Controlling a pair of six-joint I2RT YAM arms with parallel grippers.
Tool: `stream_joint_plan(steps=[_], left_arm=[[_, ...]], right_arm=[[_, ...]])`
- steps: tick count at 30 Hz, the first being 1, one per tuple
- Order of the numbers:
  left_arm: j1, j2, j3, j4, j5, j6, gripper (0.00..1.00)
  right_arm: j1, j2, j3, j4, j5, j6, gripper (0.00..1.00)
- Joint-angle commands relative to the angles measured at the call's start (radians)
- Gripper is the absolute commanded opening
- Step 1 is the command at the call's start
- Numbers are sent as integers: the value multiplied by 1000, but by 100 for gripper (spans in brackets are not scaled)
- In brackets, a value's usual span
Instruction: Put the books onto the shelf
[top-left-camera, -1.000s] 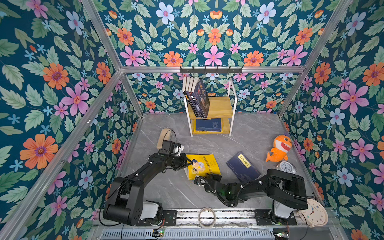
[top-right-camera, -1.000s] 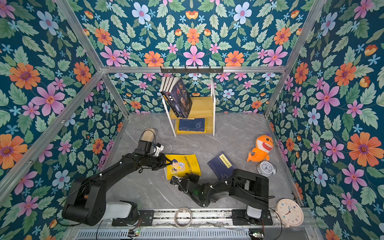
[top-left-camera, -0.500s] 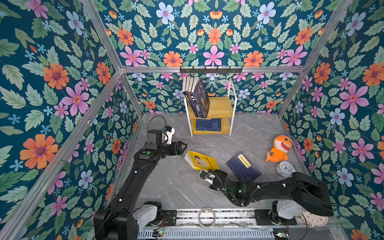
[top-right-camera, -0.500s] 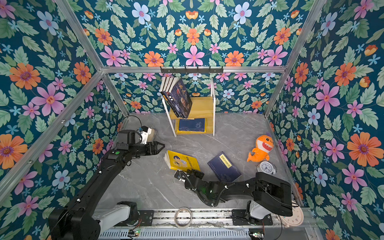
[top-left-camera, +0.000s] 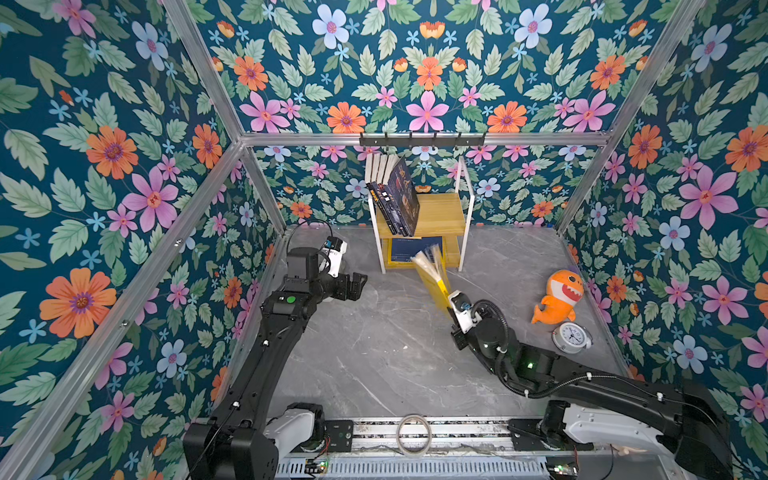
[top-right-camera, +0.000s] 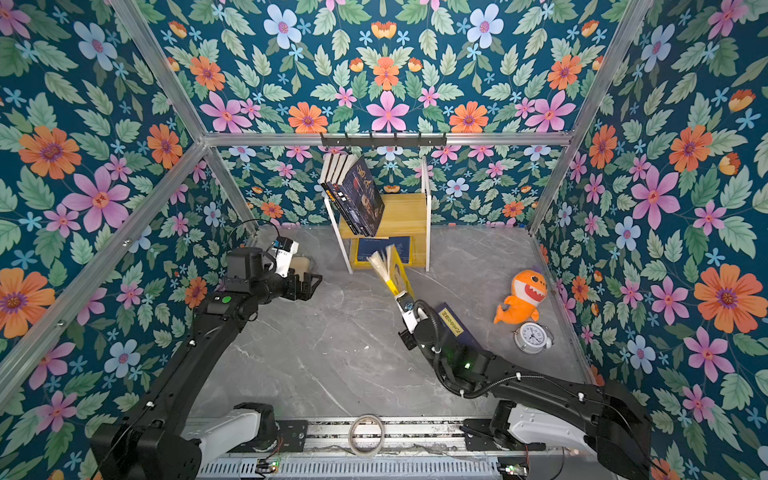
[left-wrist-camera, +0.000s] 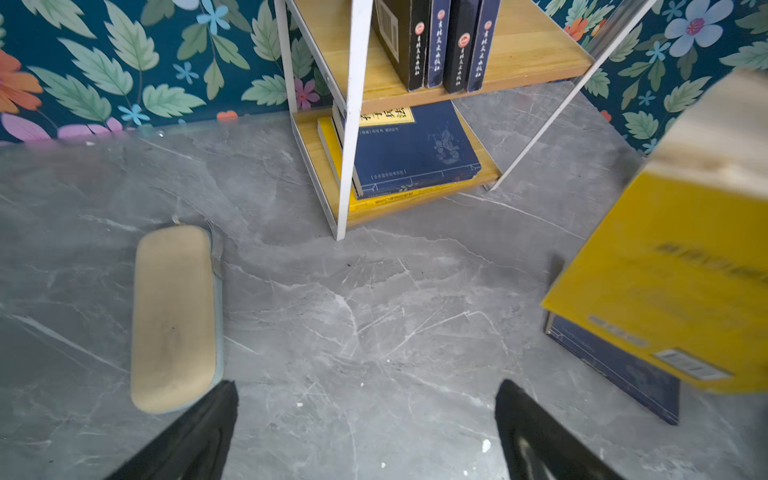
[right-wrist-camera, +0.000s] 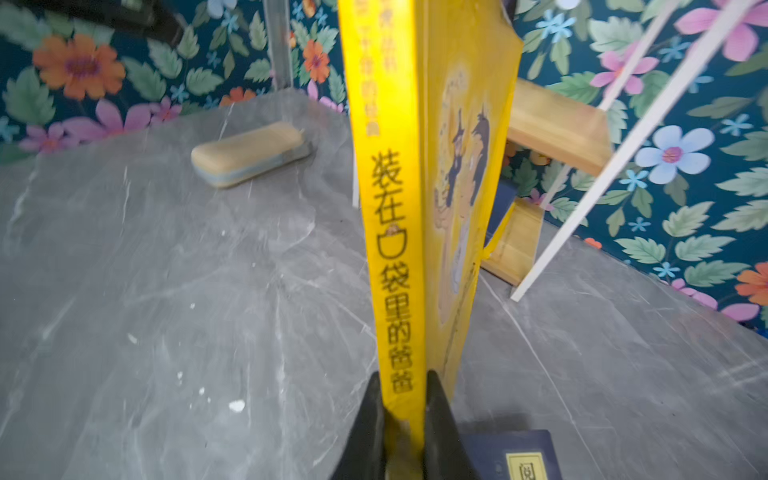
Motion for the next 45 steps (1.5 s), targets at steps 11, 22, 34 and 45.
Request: stream_joint_plan(steps=[11,22,34,45], left_arm=[[6,-75,-144,117,-4,90,100],[177,-263,-378,529,205,-48,100],[271,-323,-657,939,339,-262,100],[266,-349,-682,981,374,-269,100]], right_arm=[[-204,174,426,1,-60,144,0],[-370,593,760,206,-113,162,0],[-414,842,957,293,-272,72,0],[-367,914,1089,216,-210,-10,0]])
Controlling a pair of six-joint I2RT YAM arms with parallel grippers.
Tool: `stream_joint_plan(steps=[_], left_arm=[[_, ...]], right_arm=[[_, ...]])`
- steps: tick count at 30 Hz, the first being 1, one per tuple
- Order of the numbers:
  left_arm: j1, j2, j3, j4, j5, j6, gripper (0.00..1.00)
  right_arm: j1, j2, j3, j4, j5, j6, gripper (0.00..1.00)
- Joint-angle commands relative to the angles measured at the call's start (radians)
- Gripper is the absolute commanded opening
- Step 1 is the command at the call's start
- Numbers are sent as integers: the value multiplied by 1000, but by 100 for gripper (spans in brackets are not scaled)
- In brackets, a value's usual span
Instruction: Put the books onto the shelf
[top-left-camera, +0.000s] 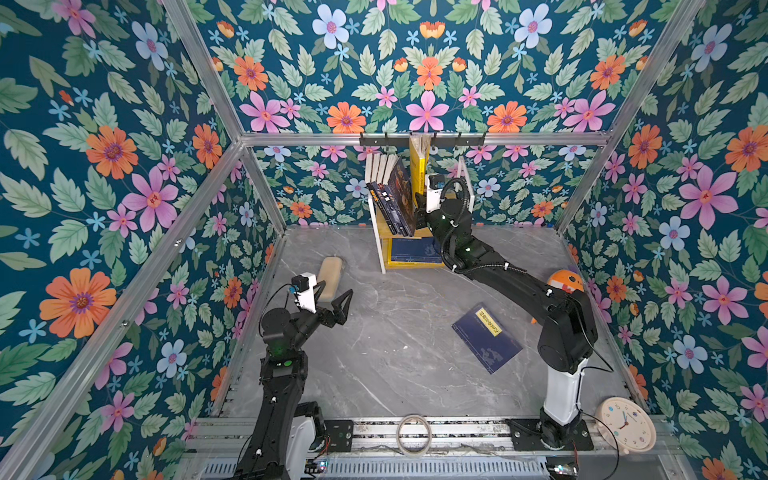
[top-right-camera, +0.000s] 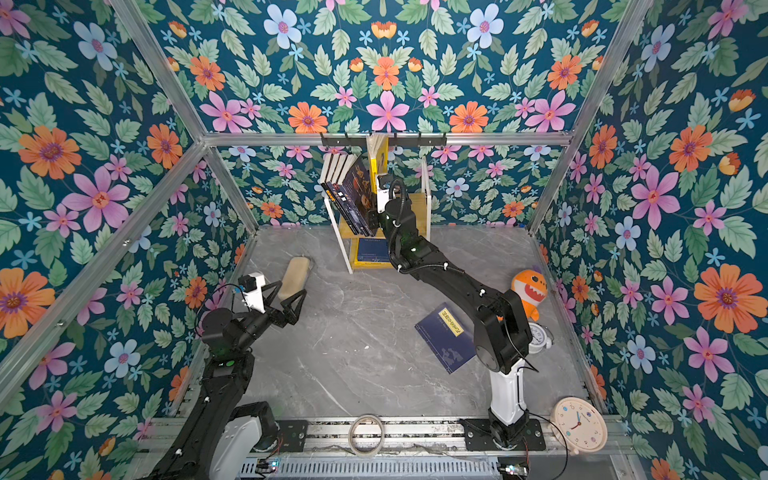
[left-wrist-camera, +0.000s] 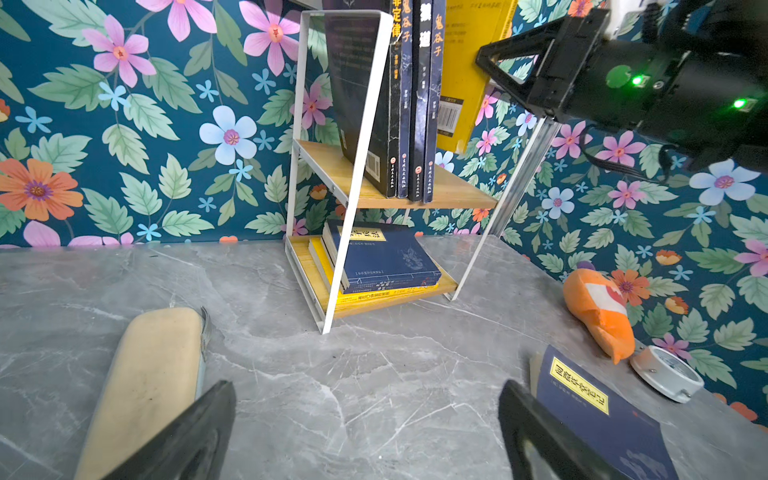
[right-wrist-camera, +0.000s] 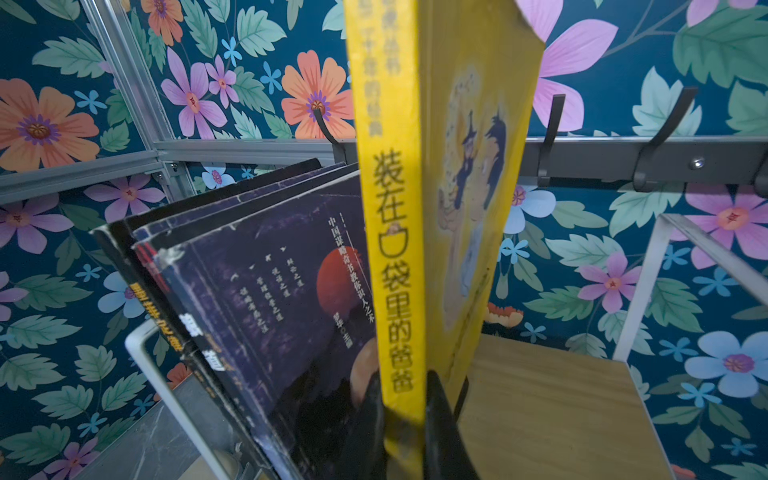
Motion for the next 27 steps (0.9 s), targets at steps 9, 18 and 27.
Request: stream_joint_plan(steps=[9,18,27], left_arm=[[-6,-1,-13,90,42,-45,100],[-1,-6,-11,55,26,-8,100],[16,-5,-16,64,29,-14,100]], right_arm=[[6,-33,-126,48,53,-40,0],[29,-6,-171,127,-74,-41,0],[5,23,-174,174,-227,-32,8]])
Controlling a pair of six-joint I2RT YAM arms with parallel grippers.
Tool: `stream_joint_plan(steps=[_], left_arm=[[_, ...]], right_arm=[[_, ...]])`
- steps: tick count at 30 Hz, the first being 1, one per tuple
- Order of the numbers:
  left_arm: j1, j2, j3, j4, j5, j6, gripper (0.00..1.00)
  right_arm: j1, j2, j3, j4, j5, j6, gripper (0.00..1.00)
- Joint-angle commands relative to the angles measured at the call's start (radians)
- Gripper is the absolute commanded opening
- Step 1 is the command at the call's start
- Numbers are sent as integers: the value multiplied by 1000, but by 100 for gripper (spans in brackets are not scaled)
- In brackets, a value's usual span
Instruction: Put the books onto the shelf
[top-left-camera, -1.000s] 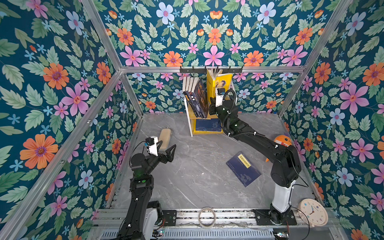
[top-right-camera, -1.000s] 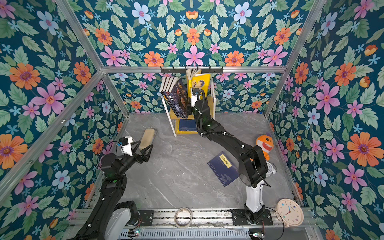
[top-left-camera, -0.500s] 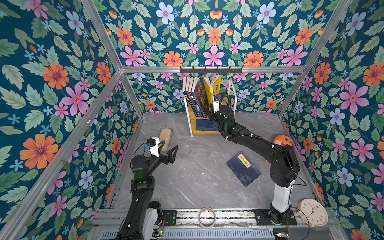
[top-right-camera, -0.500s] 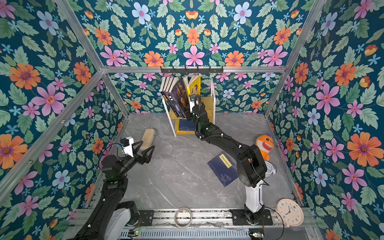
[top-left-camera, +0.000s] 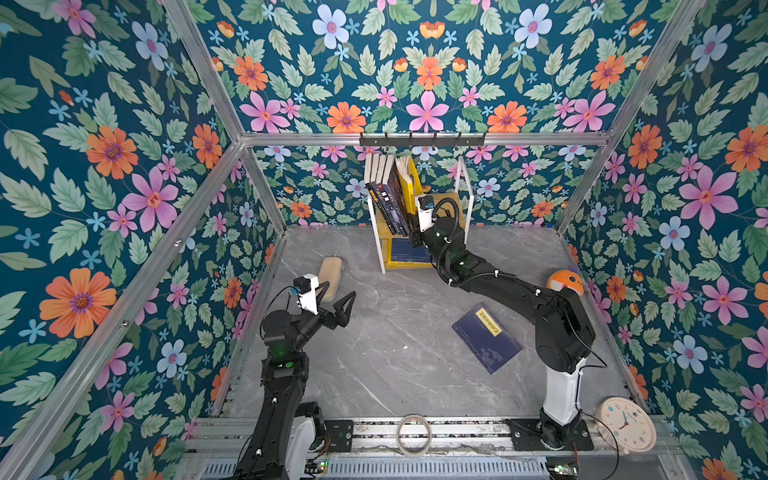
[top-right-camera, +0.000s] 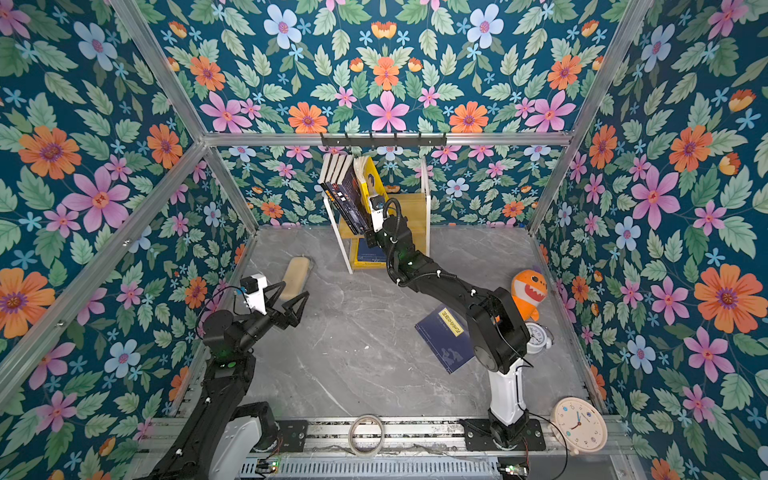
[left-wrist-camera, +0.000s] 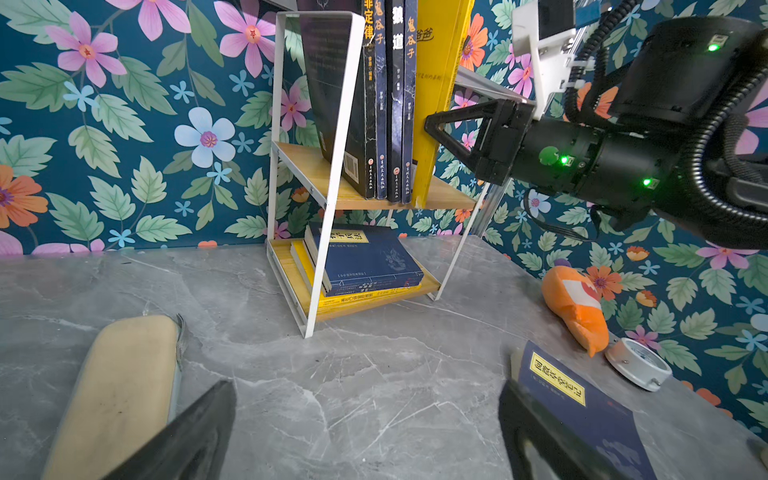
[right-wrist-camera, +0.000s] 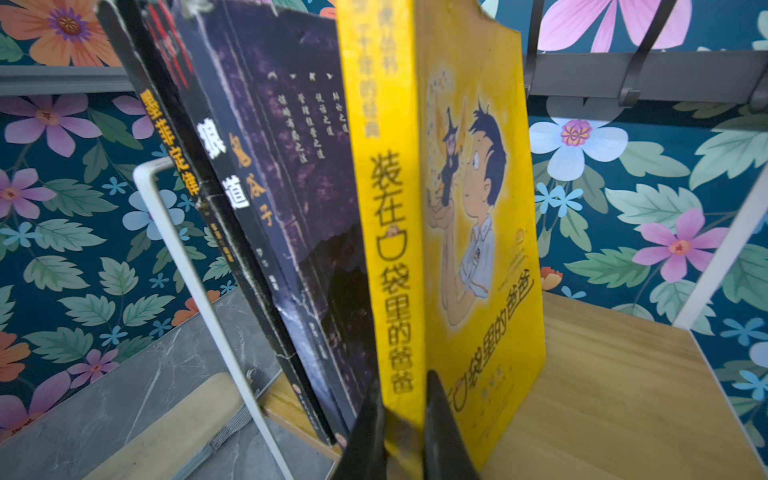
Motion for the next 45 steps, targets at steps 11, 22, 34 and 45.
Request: stream_joint_plan(steps=[11,22,34,45], left_arm=[[43,4,-4,36,-13,1,100],[73,3,-3,42,-11,-17,100],[74,-1,-5,40,-16,-26,100],[84,-6,-3,21,-32,-8,100]], right_arm=[[-54,3,-36,90,-317,49,33],[-122,-51,-88,28,-431,93,81],[-189,39,3,-165,-603,43,99],[-223,126,108,-262,-737,-6,92]])
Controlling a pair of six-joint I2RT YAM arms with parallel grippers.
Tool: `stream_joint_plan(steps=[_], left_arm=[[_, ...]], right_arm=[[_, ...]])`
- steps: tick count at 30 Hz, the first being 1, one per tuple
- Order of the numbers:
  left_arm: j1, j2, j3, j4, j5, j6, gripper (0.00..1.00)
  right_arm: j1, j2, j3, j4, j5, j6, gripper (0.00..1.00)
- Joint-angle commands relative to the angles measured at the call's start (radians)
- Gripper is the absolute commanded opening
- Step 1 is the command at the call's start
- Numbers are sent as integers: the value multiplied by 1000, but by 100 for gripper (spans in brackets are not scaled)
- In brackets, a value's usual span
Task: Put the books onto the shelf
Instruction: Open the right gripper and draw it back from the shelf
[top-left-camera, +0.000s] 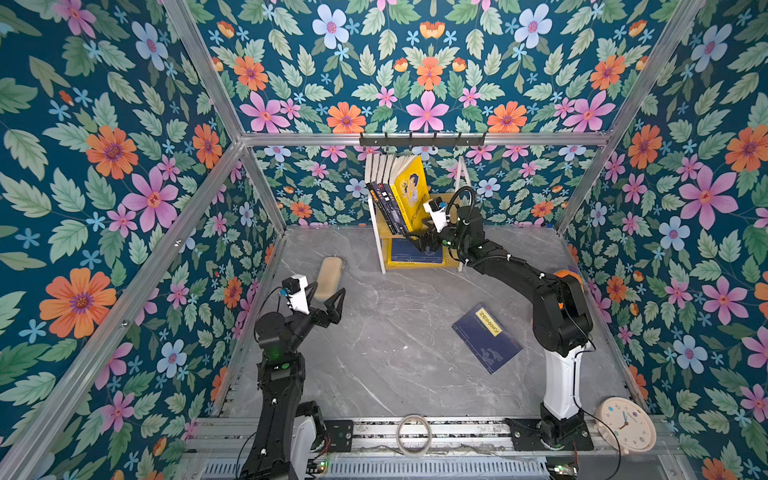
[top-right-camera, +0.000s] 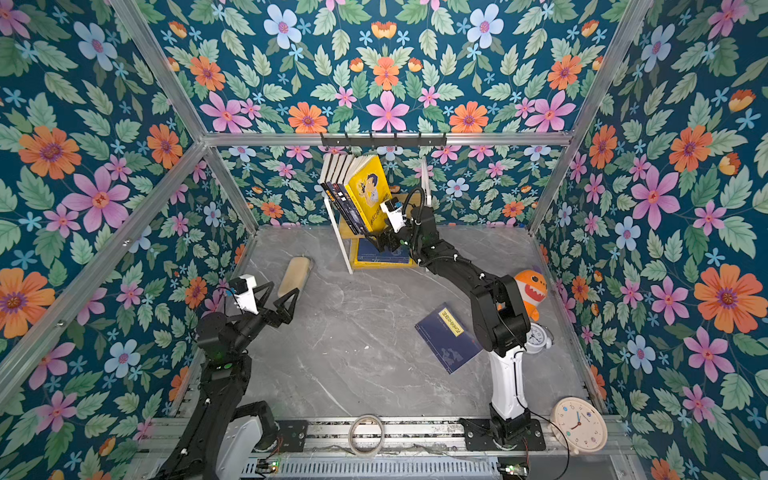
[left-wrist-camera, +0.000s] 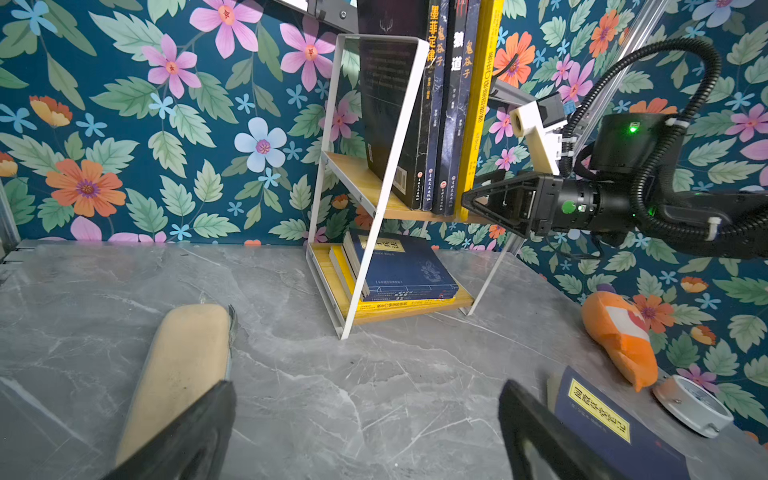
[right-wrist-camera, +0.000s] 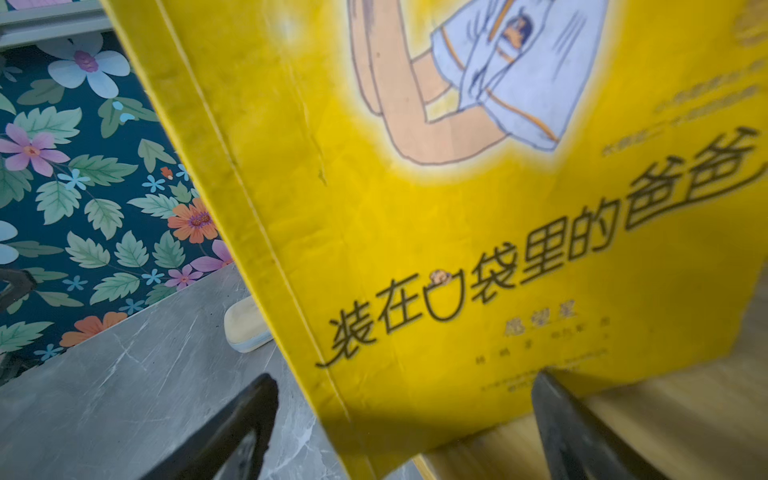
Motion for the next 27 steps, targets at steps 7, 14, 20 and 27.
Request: stream_joint_plan(steps=[7,14,20,27], left_arm=[[6,-10,-1,13,-3,13,100],[0,-13,-1,12,-2,17,100],[-2,-18,-1,6,-6,24,100],[-5,-25,0,4,-4,23,100]], right_arm=[[-8,51,89,-127,-73,-50,85],[-9,91,184,-225,-95,-107,80],[-17,110,243,-287,-120,-133,75],[-20,86,234,-315,-133,-148,81]])
